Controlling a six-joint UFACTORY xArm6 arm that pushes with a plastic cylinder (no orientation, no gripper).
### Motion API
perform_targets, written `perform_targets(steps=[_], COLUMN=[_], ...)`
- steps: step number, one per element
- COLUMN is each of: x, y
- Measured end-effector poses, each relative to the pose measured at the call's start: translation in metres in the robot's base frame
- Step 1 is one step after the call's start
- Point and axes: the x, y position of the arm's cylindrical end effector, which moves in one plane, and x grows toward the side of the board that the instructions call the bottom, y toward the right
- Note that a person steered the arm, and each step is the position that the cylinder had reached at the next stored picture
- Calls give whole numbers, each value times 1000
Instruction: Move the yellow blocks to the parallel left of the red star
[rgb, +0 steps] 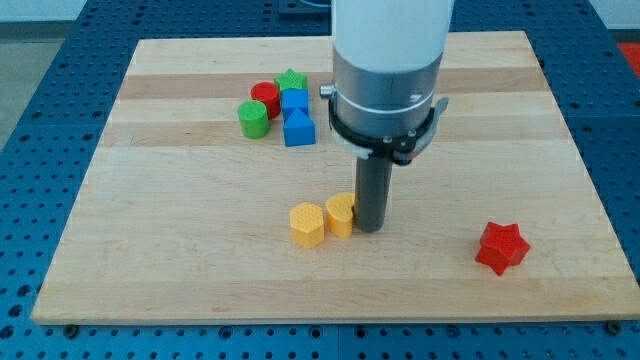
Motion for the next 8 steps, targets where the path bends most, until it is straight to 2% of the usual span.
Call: perform_targets(steps=[1, 3, 6, 7, 8], x=[-21, 29, 20, -1, -3], y=[-2, -34, -34, -34, -34])
